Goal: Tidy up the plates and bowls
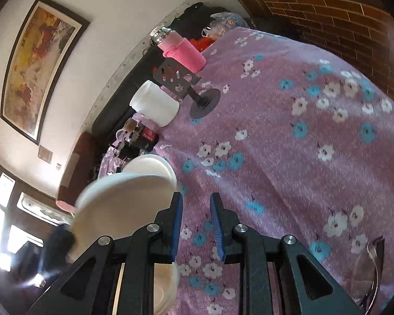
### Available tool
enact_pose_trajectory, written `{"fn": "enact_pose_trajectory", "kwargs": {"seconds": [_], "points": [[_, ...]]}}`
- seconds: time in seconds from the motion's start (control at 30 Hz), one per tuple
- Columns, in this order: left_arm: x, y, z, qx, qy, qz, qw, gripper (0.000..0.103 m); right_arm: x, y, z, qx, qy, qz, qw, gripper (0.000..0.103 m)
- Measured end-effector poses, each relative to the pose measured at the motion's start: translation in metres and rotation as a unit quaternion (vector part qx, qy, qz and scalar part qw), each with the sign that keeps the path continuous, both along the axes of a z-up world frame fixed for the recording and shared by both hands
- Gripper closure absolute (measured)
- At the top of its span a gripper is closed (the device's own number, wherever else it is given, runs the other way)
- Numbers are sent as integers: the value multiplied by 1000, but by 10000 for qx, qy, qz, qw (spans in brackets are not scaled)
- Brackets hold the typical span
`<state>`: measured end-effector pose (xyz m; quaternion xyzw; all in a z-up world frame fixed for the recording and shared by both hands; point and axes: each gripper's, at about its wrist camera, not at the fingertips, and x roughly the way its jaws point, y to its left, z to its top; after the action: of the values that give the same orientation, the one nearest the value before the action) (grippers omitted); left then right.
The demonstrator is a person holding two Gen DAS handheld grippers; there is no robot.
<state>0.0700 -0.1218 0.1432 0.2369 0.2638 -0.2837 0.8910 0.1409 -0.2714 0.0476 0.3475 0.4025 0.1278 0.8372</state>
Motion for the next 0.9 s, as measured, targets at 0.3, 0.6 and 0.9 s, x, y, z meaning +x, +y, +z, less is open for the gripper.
{"fn": "enact_pose_trajectory", "kwargs": {"seconds": [0.3,0.6,0.9], "points": [[40,67,24,-1018,1093,973,9840,99,-26,-47,19,-101,-104,-398,9991,80],[86,135,-6,-1403,1894,1874,9536,65,-37,-5,82,-225,-1004,422,9938,46],[129,167,-49,-1711,2642,2504,9155,61,16,95,30,66,170,1686,9855,50]]}}
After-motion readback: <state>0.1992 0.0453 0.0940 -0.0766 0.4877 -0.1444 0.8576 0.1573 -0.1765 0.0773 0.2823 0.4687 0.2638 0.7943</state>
